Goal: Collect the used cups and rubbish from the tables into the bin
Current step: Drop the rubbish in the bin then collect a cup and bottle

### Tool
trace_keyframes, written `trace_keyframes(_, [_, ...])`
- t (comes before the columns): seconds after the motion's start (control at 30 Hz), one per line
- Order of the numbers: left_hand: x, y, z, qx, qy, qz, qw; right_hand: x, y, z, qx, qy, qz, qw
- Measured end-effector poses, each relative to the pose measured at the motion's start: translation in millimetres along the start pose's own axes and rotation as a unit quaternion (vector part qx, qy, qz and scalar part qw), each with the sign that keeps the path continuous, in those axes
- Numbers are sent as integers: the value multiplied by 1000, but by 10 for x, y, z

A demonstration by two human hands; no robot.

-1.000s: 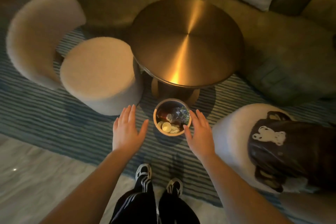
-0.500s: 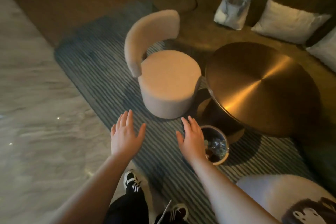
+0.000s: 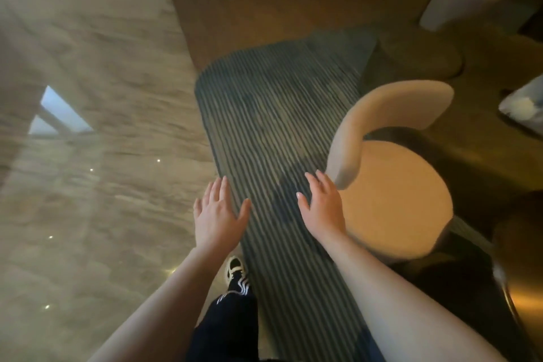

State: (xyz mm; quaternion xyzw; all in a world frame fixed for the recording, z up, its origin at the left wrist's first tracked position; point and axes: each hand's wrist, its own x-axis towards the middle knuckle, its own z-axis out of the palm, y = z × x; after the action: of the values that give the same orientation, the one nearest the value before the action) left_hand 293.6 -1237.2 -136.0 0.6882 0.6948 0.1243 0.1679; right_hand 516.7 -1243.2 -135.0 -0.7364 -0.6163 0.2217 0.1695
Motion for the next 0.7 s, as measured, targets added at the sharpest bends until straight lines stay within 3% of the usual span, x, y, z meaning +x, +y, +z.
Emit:
trace_keyframes(0.33, [2769,-181,-760,-3,23,4,1000,2521,-1148,-108,5,31,-5,1000])
trace_keyframes(0.53, [4427,-151,-678,-19,27,-8,999,4079,-1293,-77,5,36,-9,999])
trace_keyframes(0.7, [6186,5,-531,-11,24,-23,999,5978,-1234,-129,9,40,-24,999])
